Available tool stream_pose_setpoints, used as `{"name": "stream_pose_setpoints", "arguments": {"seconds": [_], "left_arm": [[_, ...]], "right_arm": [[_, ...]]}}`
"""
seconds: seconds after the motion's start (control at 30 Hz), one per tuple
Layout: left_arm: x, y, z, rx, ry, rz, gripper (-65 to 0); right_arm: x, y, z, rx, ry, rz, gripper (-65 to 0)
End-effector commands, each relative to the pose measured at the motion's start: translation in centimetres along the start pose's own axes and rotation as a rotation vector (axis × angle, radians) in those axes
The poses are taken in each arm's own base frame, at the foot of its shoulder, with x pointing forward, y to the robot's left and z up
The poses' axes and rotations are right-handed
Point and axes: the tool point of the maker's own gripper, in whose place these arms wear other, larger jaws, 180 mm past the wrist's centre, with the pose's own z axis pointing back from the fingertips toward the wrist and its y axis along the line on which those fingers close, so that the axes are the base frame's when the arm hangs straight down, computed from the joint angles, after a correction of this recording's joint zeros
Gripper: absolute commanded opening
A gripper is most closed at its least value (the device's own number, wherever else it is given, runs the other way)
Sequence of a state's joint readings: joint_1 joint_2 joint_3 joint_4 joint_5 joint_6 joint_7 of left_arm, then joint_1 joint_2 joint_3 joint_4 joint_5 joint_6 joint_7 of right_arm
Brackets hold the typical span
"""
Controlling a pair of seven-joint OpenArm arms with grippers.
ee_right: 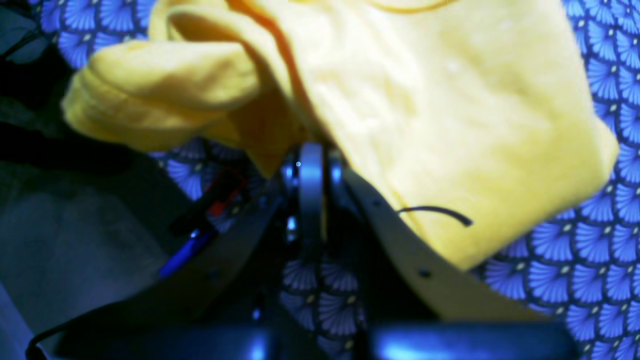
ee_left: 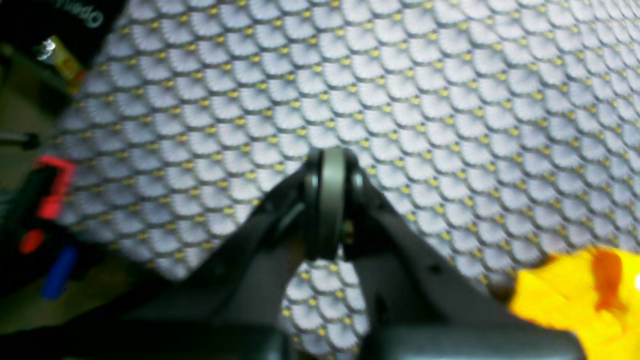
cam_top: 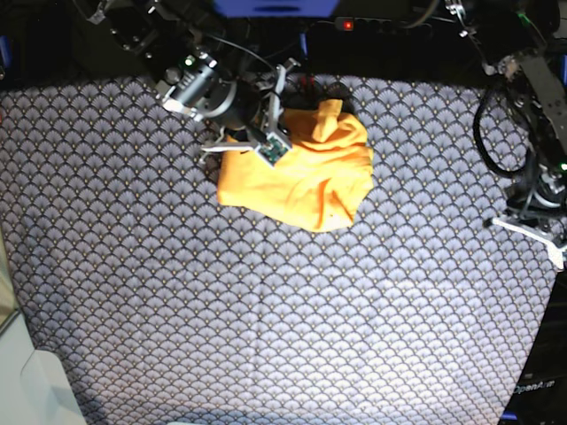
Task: Fold the T-shirt properly
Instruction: 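Press the folded end onto the bundle and open the right gripper, then withdraw the right gripper away from the folded shirt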
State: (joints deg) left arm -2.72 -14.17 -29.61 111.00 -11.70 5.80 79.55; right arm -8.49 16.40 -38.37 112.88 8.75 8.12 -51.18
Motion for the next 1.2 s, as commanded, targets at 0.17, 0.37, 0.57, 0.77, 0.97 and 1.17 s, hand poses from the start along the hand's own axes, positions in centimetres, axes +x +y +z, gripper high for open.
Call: {"name": "stream_pose_setpoints", "arguments": {"seconds": [0.17, 0.37, 0.57, 0.77, 0.97, 1.17], "left_arm": [[0.3, -3.9, 0.5, -0.178, -0.008, -0.013, -65.0], [-0.5, -4.8, 0.5, -0.232, 0.017, -0.001, -65.0], [-0.7, -5.6, 0.8, -0.287, 0.027, 0.011, -65.0], [-1.6, -5.4, 0.6, -0.280, 0.048, 0.007, -65.0], [-2.1, -5.2, 0.6, -0.272, 0.060, 0.007, -65.0], [-3.2, -6.0, 0.4, -0.293, 0.081, 0.039, -65.0]], "right_arm": [[1.4, -0.3, 0.6, -0.007, -0.048, 0.015, -65.0], [0.3, 0.1, 0.8, 0.001, -0.030, 0.012, -65.0], [1.5, 0.0, 1.0, -0.003, -0.062, 0.012, -65.0], [1.8, -3.2, 1.6, -0.085, -0.075, -0.023, -65.0], [0.8, -9.4, 3.3, -0.241, -0.066, -0.066, -65.0], [-0.2, -15.4, 6.0, -0.404, -0.088, -0.113, -65.0]]}}
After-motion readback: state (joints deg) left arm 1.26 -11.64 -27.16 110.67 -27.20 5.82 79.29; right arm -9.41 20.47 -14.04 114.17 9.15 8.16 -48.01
